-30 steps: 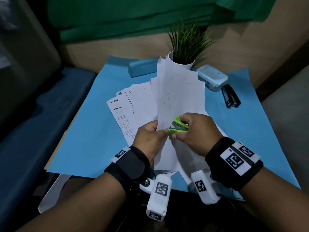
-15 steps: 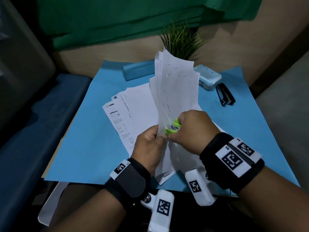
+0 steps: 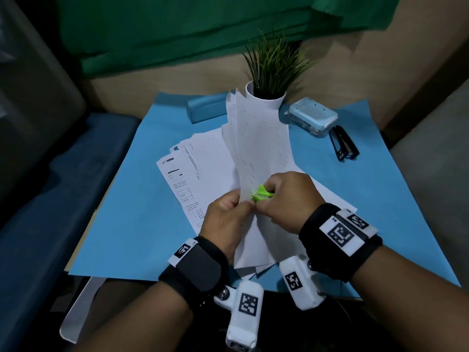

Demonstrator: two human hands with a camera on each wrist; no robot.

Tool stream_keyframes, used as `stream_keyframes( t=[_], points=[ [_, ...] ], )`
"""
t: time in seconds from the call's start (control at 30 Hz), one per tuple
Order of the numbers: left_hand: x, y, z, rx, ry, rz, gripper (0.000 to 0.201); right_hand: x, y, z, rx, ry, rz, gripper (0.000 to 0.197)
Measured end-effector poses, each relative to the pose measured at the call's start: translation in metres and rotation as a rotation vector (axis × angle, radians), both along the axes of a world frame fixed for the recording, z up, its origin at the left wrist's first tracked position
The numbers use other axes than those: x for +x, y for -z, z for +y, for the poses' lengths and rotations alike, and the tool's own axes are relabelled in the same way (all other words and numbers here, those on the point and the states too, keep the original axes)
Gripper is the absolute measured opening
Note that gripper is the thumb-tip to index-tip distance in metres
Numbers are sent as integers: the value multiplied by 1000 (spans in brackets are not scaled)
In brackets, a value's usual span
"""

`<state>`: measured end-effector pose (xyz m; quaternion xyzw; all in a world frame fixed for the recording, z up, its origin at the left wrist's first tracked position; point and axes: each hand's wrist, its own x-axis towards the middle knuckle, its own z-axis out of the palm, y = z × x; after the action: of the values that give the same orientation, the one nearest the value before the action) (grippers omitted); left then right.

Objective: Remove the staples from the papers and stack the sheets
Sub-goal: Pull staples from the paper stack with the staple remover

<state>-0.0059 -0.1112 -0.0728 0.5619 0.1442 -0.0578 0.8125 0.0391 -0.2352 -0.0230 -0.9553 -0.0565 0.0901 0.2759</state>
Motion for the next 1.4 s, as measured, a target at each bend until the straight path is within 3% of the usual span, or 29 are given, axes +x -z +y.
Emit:
stream_keyframes(
  t=[0.07,0.2,0.4,0.6,0.7,0.83,0.97,1.1,1.2,1.3,1.4],
  points=[
    [6,-1,3,-12,-13,64,16,1,2,-1,42,29,27,21],
    [12,0,7,-29,16,182,22,8,8,-7,283,154,223,15],
    [19,8,10,-18,2,304,15,10,18,-13,686,329,447,28],
    [21,15,14,-11,-2,329,12,12,29,-17,797,373,499,22],
    [24,16,16,27,19,328,11,18,39,-21,684,357,401,25],
    [30,16,20,123,52,299,12,23,38,-30,113,136,141,29],
    [34,16,22,251,52,247,16,28,32,-35,-229,-116,3,33],
    [34,16,23,332,37,253,13,35,29,-38,-380,-231,-54,17],
    [34,20,23,350,-9,296,29,38,22,-38,-459,-247,-67,14],
    [34,19,20,362,-33,293,31,42,16,-41,-415,-215,-60,18],
    [35,20,20,310,-30,313,36,39,8,-43,-232,-71,31,40]
  ],
)
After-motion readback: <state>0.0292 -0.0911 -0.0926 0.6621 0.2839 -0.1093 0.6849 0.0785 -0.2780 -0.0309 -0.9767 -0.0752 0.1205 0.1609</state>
